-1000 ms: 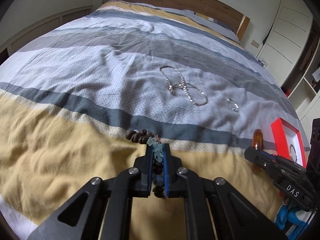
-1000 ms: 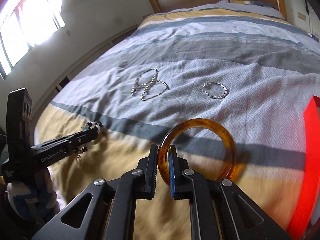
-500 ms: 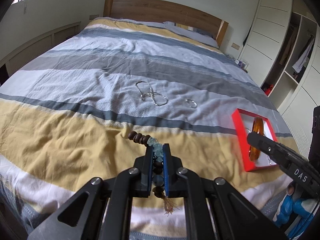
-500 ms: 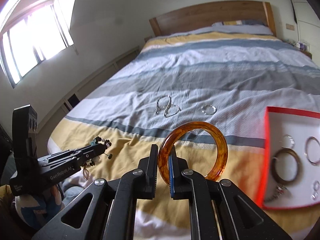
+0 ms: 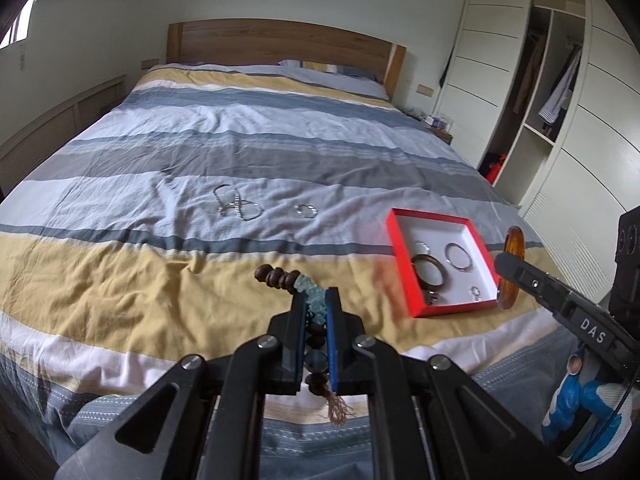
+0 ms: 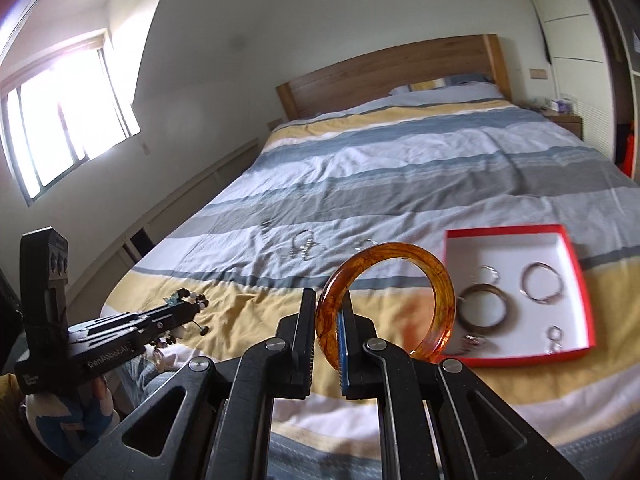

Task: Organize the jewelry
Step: 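Carry the bead bracelet with the left tool into the red box while the right tool carries the amber bangle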

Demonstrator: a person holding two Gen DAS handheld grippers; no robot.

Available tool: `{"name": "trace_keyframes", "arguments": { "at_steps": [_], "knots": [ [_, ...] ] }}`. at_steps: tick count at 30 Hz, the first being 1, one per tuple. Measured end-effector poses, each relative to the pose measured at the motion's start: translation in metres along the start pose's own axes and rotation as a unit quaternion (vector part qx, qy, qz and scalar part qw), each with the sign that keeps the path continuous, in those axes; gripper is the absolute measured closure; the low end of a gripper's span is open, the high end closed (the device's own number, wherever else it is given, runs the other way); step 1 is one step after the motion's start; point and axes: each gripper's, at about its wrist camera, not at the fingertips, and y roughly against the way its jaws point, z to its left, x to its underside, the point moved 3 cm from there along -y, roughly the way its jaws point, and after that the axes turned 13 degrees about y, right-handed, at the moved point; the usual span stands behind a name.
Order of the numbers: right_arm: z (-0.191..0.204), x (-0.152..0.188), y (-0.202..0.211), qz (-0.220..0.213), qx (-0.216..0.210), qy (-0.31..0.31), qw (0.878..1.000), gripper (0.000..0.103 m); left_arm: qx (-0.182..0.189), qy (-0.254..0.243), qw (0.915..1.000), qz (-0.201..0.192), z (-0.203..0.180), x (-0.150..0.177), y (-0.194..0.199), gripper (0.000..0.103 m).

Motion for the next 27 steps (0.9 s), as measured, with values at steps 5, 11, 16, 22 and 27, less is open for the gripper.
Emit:
{"name": "trace_keyframes", "arguments": {
  "at_steps": [5,11,16,22,27],
  "knots": [
    [-0.038,0.017,0.018,0.005,0.023,-0.028,0.999,0.094,0.019,-0.03,0.9991,0.022,-0.036,0.005,-0.012,0.095],
    [-0.083,0.032,0.024,0.018,0.051,-0.054,0.997,0.094,0.043,-0.065,0.9958,0.048,-0.079,0.003,-0.041,0.095],
    [-0.118,0.034,0.012,0.038,0.065,-0.053,0.996,0.094,0.059,-0.09,0.992,0.067,-0.112,0.001,-0.075,0.095],
    [-0.161,0.031,-0.015,0.065,0.076,-0.042,0.994,0.094,0.07,-0.124,0.986,0.087,-0.153,-0.005,-0.133,0.095],
    [-0.192,0.024,-0.051,0.089,0.079,-0.029,0.992,0.094,0.083,-0.141,0.9803,0.11,-0.185,-0.008,-0.19,0.095]
  ]
}}
